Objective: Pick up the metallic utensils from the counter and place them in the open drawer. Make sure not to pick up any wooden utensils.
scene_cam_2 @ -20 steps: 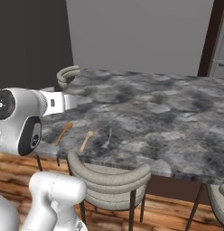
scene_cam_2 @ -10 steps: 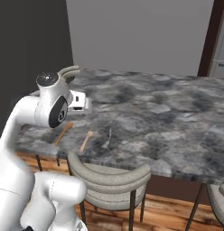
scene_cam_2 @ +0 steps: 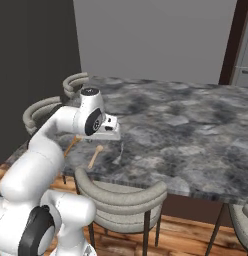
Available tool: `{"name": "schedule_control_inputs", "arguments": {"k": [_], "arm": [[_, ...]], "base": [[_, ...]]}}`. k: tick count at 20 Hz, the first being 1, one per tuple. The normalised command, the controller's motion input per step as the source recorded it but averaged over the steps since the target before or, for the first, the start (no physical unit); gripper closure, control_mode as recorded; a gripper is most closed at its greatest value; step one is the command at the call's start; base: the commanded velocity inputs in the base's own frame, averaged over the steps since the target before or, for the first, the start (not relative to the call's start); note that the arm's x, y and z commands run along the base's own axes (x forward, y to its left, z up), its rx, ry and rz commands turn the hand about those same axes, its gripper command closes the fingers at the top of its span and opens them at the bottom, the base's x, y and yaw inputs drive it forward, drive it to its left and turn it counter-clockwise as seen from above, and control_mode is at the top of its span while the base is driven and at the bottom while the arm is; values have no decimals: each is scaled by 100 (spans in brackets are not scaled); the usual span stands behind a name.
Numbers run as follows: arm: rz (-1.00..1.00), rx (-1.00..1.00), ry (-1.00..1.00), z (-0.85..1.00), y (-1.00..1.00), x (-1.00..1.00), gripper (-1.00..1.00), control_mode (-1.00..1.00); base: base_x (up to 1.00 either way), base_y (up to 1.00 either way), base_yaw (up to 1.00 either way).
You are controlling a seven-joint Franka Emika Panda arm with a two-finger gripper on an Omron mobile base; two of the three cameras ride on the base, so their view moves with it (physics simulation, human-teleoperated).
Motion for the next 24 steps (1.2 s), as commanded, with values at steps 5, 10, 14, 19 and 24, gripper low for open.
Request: {"name": "schedule_control_inputs", "arguments": {"k": [5,10,14,19,24], "arm": [[-17,0,14,-62,-17,12,-100,-100],[-5,0,3,-75,-5,0,-100,-100],[-4,0,-7,-67,0,4,-100,-100],[-5,0,-10,-48,0,10,-100,-100],[-6,1,0,-6,-2,70,-100,-100]], "base": [[0,0,0],[0,0,0],[0,0,0],[0,0,0],[0,0,0]]}}
